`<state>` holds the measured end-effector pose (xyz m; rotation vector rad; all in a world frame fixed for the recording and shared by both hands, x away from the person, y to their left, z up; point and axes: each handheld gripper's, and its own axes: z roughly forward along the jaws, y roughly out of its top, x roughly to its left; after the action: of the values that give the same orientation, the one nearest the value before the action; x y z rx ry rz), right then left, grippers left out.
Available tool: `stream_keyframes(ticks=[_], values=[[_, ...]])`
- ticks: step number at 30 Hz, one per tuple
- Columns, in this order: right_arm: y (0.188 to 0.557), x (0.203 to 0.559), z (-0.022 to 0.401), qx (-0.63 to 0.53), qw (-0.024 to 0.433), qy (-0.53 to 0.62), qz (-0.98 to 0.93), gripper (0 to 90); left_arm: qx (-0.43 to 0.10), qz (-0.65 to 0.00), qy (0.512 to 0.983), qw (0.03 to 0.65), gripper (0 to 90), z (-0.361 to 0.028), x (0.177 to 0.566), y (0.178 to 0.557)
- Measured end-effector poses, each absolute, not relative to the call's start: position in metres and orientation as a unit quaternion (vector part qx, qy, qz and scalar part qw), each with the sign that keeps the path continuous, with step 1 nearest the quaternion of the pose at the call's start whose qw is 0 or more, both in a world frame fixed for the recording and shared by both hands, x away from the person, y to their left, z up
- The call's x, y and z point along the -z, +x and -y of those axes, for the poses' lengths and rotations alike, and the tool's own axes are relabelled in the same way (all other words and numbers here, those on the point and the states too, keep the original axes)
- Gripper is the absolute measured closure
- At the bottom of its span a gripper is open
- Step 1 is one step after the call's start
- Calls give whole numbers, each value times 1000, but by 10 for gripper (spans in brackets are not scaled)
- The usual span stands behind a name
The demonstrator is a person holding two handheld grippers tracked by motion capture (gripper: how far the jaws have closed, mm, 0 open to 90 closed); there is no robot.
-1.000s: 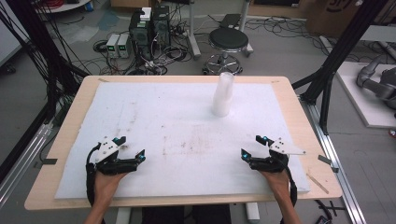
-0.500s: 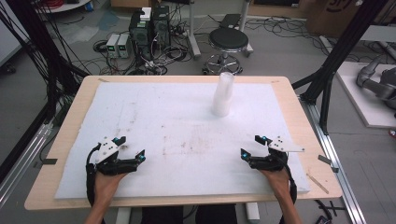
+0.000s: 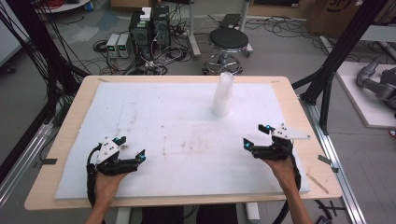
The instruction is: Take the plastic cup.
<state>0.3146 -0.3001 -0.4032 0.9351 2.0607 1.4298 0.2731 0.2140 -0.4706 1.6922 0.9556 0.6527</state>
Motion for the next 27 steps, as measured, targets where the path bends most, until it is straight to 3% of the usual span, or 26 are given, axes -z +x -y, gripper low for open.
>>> stream_keyframes(ticks=[12, 27], values=[[347, 325, 295, -519, 256, 343, -740, 149, -259, -402, 705, 524, 107, -216, 471, 275], [395, 279, 283, -488, 270, 346, -754, 150, -252, -400, 709, 524, 107, -216, 471, 277]])
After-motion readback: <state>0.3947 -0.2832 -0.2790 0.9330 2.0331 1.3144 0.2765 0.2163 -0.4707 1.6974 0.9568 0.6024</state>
